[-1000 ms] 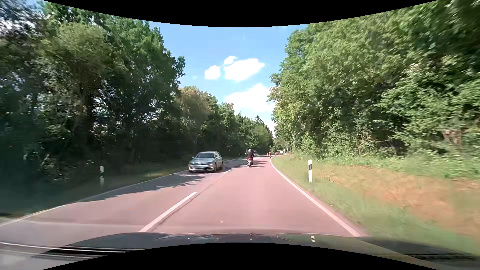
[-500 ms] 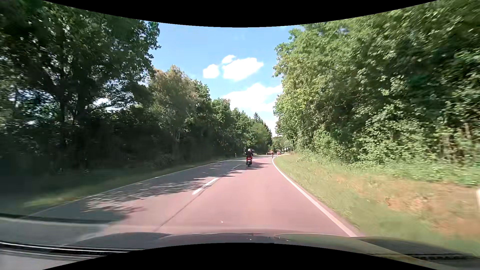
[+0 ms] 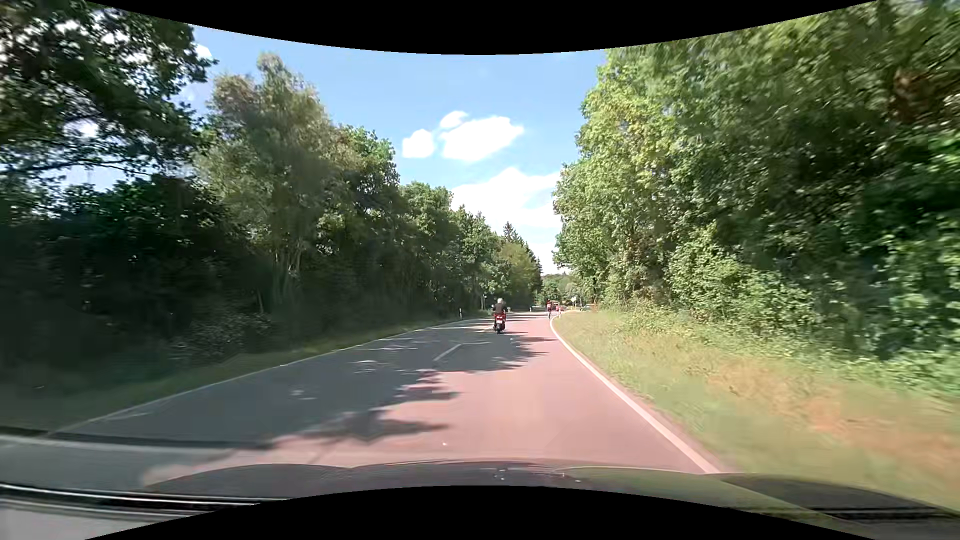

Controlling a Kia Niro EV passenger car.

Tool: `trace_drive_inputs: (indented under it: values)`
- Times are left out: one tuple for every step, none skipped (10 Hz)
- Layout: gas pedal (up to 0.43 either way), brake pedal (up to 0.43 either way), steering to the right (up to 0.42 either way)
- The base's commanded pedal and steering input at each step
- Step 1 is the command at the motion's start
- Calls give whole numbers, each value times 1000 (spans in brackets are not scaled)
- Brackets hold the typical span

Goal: Follow the waypoints while adhering to traffic rules and regulations

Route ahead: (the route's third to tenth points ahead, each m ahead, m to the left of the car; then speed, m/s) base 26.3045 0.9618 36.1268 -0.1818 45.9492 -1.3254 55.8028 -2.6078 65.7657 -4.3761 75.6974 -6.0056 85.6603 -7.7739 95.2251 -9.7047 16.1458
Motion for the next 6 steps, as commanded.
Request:
trace_drive_inputs:
  values:
    - [197,12,6]
    - [197,12,7]
    - [197,12,9]
    - [209,12,10]
    - [209,12,11]
    - [209,12,12]
